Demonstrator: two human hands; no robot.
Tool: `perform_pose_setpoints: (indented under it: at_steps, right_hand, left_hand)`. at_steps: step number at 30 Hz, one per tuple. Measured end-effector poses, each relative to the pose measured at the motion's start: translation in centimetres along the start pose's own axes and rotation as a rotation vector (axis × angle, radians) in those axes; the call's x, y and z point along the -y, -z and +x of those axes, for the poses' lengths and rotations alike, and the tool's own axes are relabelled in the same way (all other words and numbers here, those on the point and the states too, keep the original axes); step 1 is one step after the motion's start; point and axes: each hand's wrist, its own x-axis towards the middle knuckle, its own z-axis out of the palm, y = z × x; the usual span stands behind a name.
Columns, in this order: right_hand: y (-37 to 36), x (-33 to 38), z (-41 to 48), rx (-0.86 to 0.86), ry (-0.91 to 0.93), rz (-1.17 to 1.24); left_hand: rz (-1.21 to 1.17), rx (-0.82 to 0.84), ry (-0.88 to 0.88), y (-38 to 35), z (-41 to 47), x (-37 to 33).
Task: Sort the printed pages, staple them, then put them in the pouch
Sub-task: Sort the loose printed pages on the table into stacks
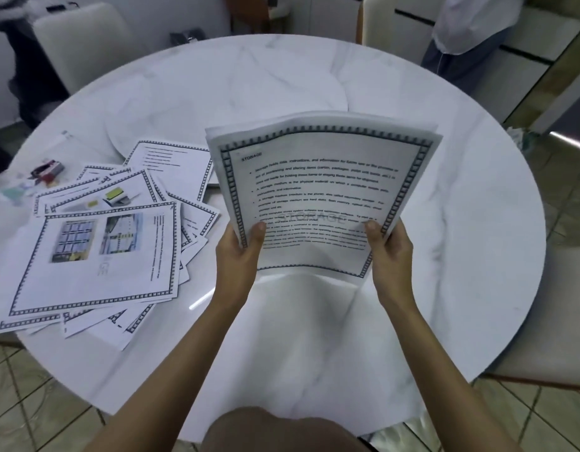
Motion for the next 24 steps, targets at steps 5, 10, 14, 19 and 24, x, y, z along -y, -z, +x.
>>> perform_pose_setpoints:
  at_steps: [5, 10, 14, 19, 24]
  right_hand:
    - [0.2, -1.8, -1.5, 0.037, -0.100, -0.013]
    - [-0.1, -2.6, -2.1, 0.032, -0.168, -0.051]
    - [-0.2, -2.0, -2.1, 0.013, -0.141, -0.029]
    - [-0.5, -3.7, -3.6, 0.041, -0.203, -0.060]
    - [0.1, -4.1, -3.7, 0.037, -0.196, -0.158]
  left_hand:
    - [0.011, 0.040, 0.074, 0.2, -1.5, 1.8]
    - [0.064, 0.040, 0.135, 0.2, -2.6, 2.7]
    - [0.058, 0.003, 0.112, 0.2, -2.9, 1.9]
    - [0.108, -0.014, 0.160, 0.6, -4.0, 3.5]
    - [0.156, 0.035, 0.185, 0.7, -4.4, 3.9]
